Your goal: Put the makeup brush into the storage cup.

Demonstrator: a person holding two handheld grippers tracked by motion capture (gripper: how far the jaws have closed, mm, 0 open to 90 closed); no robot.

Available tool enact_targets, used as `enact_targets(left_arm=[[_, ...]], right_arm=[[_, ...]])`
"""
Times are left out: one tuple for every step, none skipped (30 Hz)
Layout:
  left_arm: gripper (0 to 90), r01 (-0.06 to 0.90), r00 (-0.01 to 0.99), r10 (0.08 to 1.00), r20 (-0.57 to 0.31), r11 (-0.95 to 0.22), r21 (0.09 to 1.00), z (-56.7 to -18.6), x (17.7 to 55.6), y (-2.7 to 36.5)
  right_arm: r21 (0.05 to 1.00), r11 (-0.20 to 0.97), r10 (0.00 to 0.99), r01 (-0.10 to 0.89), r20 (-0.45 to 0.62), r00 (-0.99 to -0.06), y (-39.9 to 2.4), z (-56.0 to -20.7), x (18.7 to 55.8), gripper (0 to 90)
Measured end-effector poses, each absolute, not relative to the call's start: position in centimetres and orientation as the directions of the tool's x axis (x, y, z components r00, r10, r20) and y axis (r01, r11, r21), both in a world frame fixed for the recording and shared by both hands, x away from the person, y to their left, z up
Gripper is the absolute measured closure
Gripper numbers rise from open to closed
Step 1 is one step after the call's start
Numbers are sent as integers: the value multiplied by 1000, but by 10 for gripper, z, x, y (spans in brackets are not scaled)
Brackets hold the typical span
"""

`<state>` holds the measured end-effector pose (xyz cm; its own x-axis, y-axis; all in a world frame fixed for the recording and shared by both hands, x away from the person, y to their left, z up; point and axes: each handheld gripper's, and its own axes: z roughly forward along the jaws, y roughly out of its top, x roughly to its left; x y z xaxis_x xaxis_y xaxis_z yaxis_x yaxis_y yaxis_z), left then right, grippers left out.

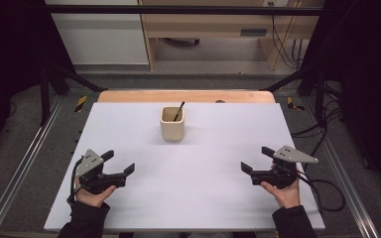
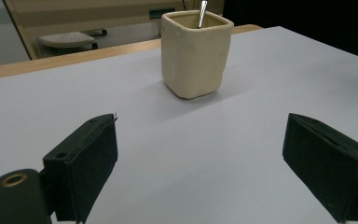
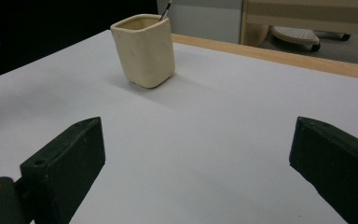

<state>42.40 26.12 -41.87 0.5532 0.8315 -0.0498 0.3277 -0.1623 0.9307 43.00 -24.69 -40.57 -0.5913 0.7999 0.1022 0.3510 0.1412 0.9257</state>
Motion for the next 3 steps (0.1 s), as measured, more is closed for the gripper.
enact_targets(left_arm=[[96, 329, 553, 832, -52, -160, 931, -419, 424, 261], [95, 332, 552, 832, -52, -162, 929, -420, 424, 262], [93, 332, 552, 833, -50, -164, 929, -420, 424, 262]], right_arm=[[926, 142, 799, 349, 100, -593, -247, -406, 430, 39], [926, 144, 799, 350, 100, -592, -247, -406, 430, 39], [926, 142, 800, 350, 101, -592, -247, -406, 430, 39]])
